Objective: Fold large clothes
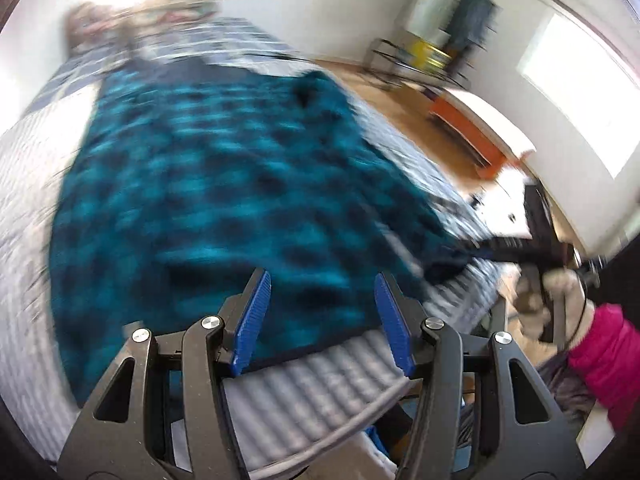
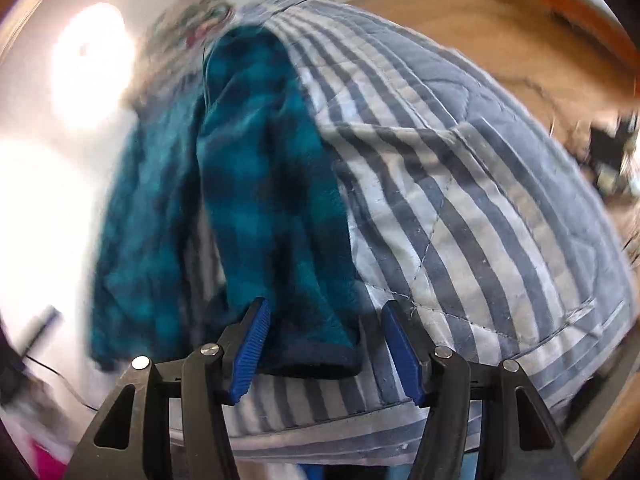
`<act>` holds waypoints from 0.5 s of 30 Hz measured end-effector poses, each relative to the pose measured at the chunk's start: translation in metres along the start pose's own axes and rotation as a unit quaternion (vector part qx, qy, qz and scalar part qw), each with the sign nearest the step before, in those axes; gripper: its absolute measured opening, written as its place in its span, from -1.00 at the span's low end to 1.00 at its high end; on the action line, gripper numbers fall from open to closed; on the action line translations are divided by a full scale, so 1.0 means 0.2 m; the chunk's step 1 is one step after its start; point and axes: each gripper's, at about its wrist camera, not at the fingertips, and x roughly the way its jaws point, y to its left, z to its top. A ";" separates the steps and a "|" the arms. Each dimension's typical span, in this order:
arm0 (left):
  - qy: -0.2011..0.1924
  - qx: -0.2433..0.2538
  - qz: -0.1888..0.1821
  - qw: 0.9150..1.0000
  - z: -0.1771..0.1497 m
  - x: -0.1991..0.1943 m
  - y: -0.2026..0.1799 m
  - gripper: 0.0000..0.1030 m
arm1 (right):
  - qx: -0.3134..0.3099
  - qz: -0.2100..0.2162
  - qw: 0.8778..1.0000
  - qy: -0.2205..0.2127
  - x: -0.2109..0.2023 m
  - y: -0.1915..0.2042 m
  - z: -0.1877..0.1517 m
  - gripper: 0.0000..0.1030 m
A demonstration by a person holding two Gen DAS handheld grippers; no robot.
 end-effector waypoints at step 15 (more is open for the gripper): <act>0.064 0.143 -0.032 0.987 0.01 0.75 -0.59 -0.36 | 0.053 0.048 0.997 0.011 0.03 -0.13 0.03 0.21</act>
